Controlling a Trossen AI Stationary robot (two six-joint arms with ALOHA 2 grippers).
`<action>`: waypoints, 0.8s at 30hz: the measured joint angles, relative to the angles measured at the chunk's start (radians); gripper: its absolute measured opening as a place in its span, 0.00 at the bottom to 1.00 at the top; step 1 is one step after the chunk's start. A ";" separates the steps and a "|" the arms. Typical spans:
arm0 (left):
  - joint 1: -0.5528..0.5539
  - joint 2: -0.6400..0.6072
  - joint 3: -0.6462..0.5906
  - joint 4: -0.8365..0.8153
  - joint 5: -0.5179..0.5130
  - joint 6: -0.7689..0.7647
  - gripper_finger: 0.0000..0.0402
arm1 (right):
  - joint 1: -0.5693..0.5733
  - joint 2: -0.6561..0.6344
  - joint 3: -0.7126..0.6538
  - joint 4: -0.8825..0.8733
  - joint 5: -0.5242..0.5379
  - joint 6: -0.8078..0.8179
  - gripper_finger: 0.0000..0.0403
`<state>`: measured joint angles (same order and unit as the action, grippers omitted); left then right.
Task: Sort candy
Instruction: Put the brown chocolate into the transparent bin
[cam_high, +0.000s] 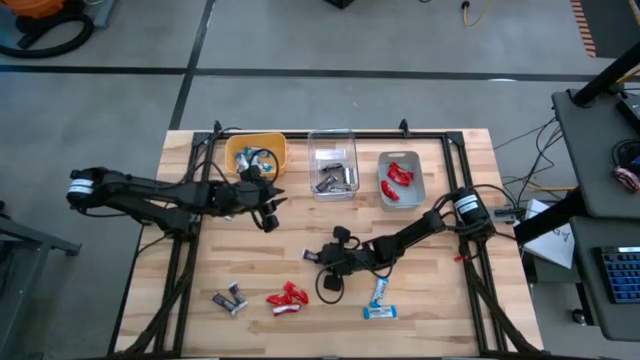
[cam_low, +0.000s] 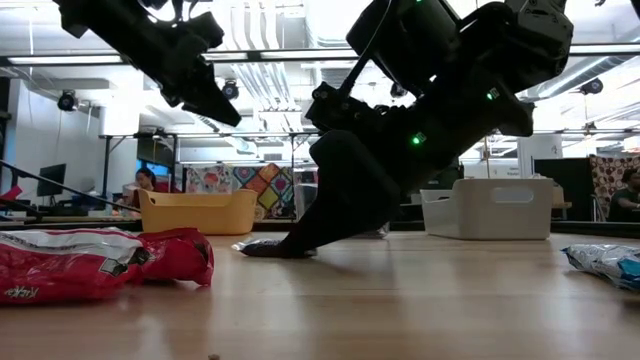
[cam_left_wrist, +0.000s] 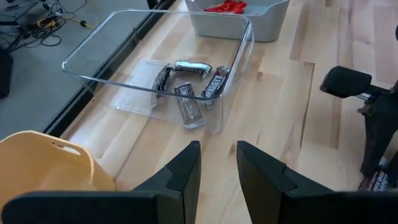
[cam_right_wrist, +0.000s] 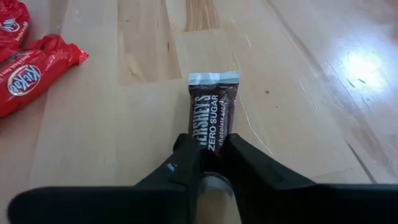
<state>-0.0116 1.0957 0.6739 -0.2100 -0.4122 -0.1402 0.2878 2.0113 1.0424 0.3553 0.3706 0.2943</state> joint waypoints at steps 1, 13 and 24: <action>0.000 0.003 0.000 0.001 0.000 0.000 0.22 | 0.000 0.000 0.000 0.000 0.000 0.000 0.15; 0.000 0.016 -0.002 0.015 -0.043 0.004 0.22 | 0.000 -0.044 -0.003 -0.019 -0.020 -0.050 0.07; 0.000 0.016 -0.002 0.017 -0.043 0.005 0.22 | -0.019 -0.194 -0.004 -0.029 -0.029 -0.114 0.06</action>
<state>-0.0116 1.1114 0.6718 -0.1934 -0.4553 -0.1356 0.2688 1.8175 1.0387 0.3261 0.3411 0.1802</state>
